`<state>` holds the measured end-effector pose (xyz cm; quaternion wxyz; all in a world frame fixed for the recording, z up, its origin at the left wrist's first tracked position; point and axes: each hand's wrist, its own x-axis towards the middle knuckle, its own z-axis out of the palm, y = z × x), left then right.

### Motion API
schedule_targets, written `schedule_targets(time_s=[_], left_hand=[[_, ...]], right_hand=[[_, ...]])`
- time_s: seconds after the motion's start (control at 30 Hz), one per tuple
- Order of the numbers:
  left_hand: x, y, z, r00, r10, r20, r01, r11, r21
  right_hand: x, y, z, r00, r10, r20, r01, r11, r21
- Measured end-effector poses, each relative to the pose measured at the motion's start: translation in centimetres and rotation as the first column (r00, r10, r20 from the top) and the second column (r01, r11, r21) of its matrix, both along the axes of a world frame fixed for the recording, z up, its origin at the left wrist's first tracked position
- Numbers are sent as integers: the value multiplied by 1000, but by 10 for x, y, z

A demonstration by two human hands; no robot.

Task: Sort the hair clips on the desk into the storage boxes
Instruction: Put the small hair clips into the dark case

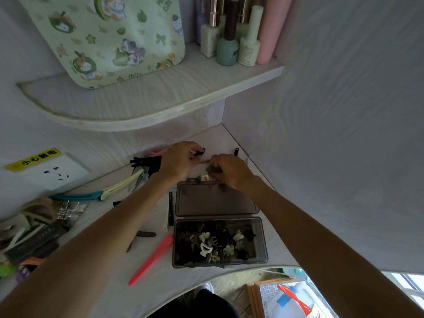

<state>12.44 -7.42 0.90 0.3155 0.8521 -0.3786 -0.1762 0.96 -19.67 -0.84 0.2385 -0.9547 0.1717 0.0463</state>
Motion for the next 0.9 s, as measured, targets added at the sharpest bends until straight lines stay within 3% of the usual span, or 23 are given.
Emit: schedule_targets(time_s=[0.13, 0.2, 0.3, 0.47, 0.57, 0.73, 0.9], left_hand=[[-17, 39, 22, 994, -75, -75, 68, 994, -90], [-31, 62, 31, 984, -117, -131, 102, 988, -117], [-58, 89, 43, 954, -211, -213, 198, 977, -79], [-92, 102, 41, 892, -372, -256, 393, 919, 38], [-94, 102, 34, 909, -353, -220, 369, 929, 37], [-75, 103, 29, 992, -122, -30, 123, 991, 49], [-54, 97, 10, 997, -37, -69, 48, 984, 170]], right_hand=[[-11, -6, 19, 936, -254, 242, 181, 941, 286], [-29, -4, 38, 924, -302, 235, 180, 885, 429], [-68, 8, 62, 970, -202, 135, 102, 843, 529], [-116, 29, 74, 997, 49, -65, -12, 874, 485], [-127, 34, 71, 979, 121, -164, -30, 882, 470], [-124, 25, 69, 992, 12, -125, 35, 927, 374], [-82, 22, 57, 992, -128, 20, 116, 946, 302]])
